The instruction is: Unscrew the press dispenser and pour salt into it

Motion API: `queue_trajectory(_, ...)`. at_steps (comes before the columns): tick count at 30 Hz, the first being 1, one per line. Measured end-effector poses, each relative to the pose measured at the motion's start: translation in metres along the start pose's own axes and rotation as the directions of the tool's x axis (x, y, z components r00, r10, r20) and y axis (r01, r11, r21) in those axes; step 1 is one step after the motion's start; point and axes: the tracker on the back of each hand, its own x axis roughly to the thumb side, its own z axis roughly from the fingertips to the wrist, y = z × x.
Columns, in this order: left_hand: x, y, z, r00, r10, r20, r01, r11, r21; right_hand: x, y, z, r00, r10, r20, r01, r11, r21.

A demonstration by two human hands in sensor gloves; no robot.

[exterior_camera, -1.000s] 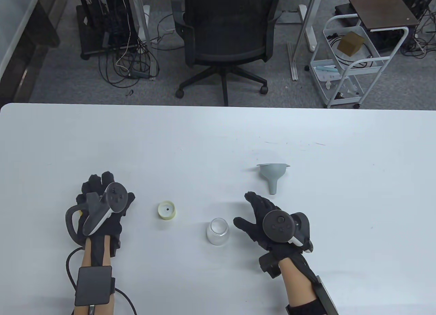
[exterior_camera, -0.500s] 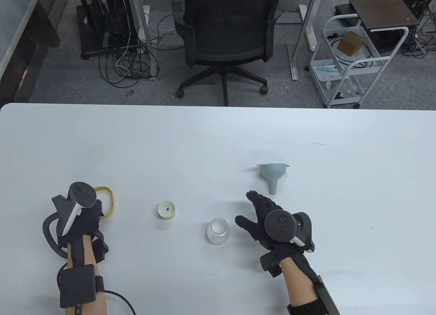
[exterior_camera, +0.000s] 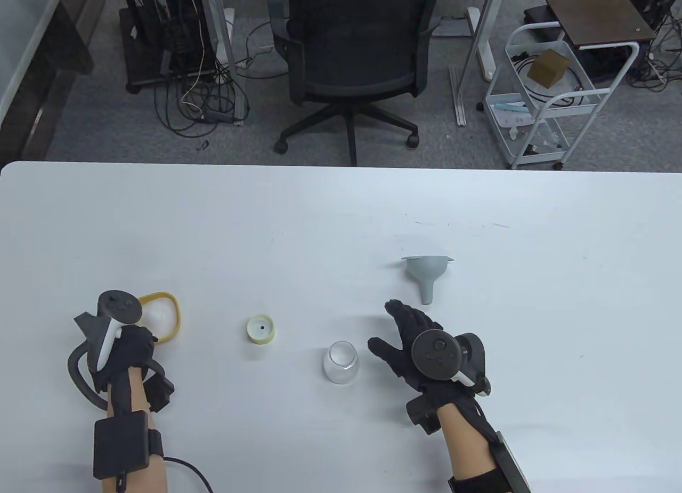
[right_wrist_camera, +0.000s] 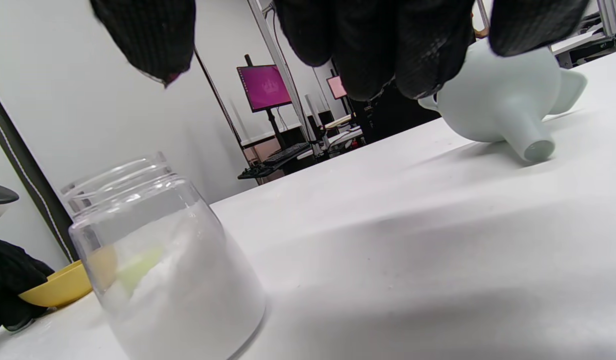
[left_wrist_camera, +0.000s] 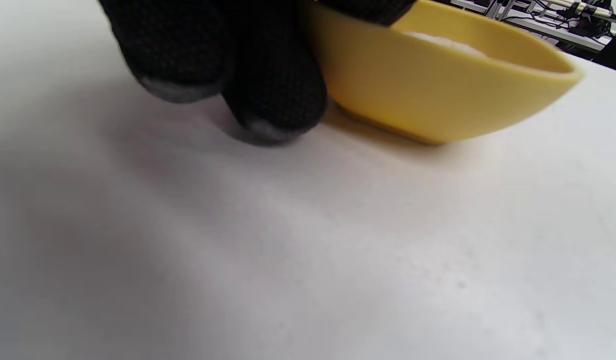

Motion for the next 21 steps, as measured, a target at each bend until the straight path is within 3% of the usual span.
queue_trajectory(9, -0.012, -0.003, -0.003, 0.980, 0.200, -0.015, -0.200, 0.980, 0.000, 0.000, 0.001, 0.000, 1.000, 0.002, 0.001, -0.002, 1.000, 0.001)
queue_trajectory(21, -0.002, 0.000, 0.009, 0.890, 0.443, 0.114, -0.439, 0.897, -0.059, -0.001, -0.002, 0.000, 1.000, -0.006, 0.001, 0.006, 1.000, -0.016)
